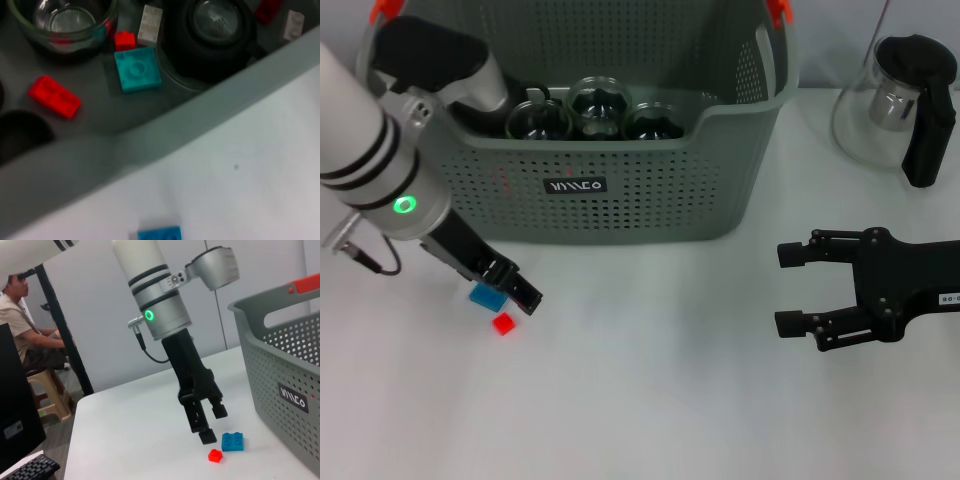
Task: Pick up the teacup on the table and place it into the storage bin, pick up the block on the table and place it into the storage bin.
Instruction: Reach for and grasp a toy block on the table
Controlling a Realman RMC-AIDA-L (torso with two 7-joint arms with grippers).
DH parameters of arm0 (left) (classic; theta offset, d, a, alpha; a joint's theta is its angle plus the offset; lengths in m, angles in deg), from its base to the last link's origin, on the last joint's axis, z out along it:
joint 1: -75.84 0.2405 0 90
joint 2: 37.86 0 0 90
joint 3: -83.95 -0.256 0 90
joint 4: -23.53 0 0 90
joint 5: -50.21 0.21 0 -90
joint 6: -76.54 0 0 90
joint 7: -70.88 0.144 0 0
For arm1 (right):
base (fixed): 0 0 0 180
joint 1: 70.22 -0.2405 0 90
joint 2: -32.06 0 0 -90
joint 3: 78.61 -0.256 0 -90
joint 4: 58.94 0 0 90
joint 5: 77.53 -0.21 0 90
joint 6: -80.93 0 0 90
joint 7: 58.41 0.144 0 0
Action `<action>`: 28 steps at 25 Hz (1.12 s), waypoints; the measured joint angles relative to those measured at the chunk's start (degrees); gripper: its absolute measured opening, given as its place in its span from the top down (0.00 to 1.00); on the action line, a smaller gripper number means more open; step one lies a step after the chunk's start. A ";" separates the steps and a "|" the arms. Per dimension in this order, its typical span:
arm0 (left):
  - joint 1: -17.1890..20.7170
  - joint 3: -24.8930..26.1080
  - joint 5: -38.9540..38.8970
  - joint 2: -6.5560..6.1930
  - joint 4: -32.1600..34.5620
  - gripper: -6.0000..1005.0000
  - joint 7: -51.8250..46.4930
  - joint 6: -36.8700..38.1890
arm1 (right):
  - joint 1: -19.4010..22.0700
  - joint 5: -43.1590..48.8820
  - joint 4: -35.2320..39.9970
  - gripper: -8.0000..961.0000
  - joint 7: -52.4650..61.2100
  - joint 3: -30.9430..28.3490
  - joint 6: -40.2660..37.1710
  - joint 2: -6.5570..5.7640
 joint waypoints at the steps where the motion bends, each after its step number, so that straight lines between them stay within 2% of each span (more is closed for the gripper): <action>1: -0.14 -0.61 0.01 -0.04 -0.42 0.05 -0.63 -0.67 | -0.02 0.00 0.00 0.02 -0.06 0.03 0.00 -0.01; 5: -0.82 -3.03 0.12 -0.79 -2.43 0.05 -3.73 -3.46 | -0.14 0.04 0.01 0.02 -0.24 0.15 -0.03 -0.01; 8: -1.96 -3.23 0.17 -1.93 -5.90 0.05 -5.42 -4.78 | -0.25 0.05 0.11 0.02 -0.09 0.17 -0.15 0.00; 14: -3.22 -3.36 0.19 -3.08 -10.47 0.06 -6.63 -8.13 | -0.41 0.05 0.14 0.02 0.01 0.25 -0.20 -0.01; 28: -4.09 -3.56 0.19 -3.31 -13.41 0.06 -6.77 -10.31 | -0.60 -0.03 0.16 0.02 0.01 0.05 -0.49 0.00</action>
